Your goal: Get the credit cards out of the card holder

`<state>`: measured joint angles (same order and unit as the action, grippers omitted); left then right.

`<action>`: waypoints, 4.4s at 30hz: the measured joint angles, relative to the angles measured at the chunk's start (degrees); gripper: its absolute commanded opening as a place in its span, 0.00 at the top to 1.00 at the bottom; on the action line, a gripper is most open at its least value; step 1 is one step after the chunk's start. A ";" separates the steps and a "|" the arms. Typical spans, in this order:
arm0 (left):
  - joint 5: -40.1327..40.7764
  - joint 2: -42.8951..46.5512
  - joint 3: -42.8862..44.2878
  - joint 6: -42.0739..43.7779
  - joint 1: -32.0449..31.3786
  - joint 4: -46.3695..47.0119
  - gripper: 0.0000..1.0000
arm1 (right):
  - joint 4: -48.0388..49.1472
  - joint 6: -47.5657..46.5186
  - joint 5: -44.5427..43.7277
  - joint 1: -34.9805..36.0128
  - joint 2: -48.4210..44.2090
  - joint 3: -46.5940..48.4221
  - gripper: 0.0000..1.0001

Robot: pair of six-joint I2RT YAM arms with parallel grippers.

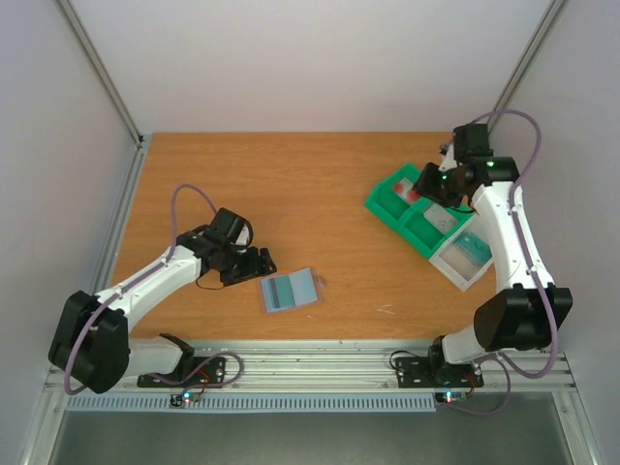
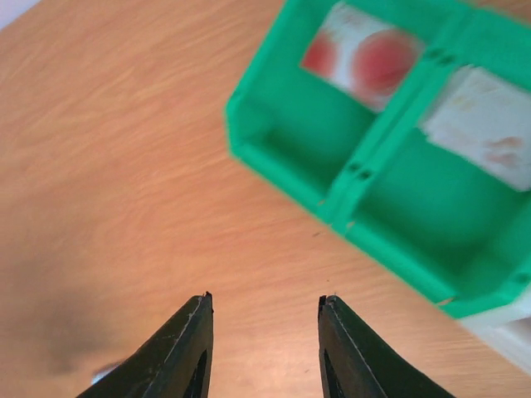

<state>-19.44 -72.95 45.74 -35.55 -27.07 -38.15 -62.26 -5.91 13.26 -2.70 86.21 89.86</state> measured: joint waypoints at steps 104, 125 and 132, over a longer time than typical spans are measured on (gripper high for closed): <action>-14.67 -3.72 -20.94 -13.94 4.35 36.06 0.50 | 48.92 24.17 17.00 48.87 23.50 -29.51 0.99; -13.70 -2.67 -21.07 -13.70 4.50 36.15 0.48 | 52.68 24.79 16.74 48.87 22.47 -32.09 0.99; -13.79 -2.84 -21.09 -13.49 4.50 36.20 0.52 | 52.76 25.14 16.74 48.89 22.45 -32.13 0.99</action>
<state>-33.23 -75.79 24.64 -49.04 -22.57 -1.96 -9.50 19.22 30.00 46.19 108.66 57.74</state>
